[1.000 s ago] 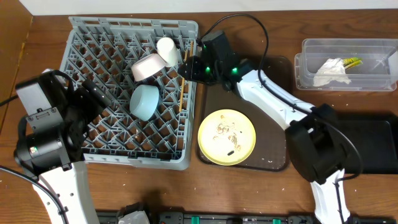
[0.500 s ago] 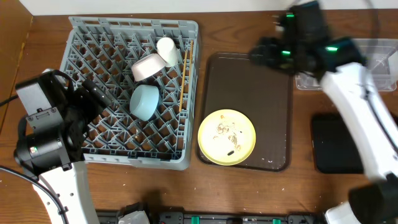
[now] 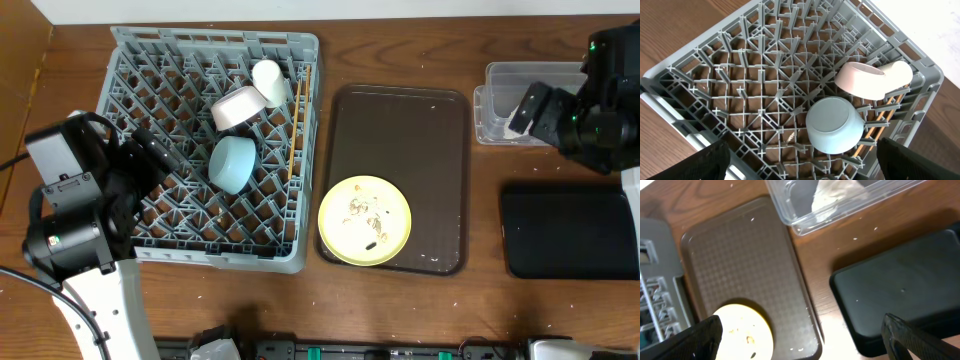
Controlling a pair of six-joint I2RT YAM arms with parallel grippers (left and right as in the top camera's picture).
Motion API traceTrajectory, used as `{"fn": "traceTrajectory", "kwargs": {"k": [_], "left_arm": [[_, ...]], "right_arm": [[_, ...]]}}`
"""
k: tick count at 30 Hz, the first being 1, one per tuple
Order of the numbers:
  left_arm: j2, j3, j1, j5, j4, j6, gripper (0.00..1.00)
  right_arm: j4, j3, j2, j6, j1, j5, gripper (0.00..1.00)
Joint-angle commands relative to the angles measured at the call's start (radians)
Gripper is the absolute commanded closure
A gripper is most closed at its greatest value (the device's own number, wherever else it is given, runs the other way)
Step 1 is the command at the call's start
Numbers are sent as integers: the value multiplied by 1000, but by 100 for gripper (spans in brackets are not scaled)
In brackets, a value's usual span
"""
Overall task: Sort waste into correct bins and load items into the dishwasher
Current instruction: 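Move the right gripper back over the tray toward the yellow plate, then grasp the yellow plate rim with the right gripper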
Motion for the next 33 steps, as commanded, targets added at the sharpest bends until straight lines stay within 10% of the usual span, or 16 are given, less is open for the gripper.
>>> {"fn": "traceTrajectory", "kwargs": {"k": [1, 8, 17, 21, 33], "left_arm": [[0, 5, 5, 6, -2, -14, 5], [0, 5, 5, 6, -2, -16, 5], [0, 5, 5, 6, -2, -16, 5], [0, 5, 5, 6, -2, -16, 5], [0, 5, 5, 6, -2, -16, 5]], "right_arm": [[4, 5, 2, -121, 12, -149, 1], [25, -64, 6, -349, 173, -289, 11], [261, -435, 7, -160, 347, -182, 19], [419, -607, 7, -25, 368, -237, 58], [740, -851, 74, 115, 389, -275, 63]]}}
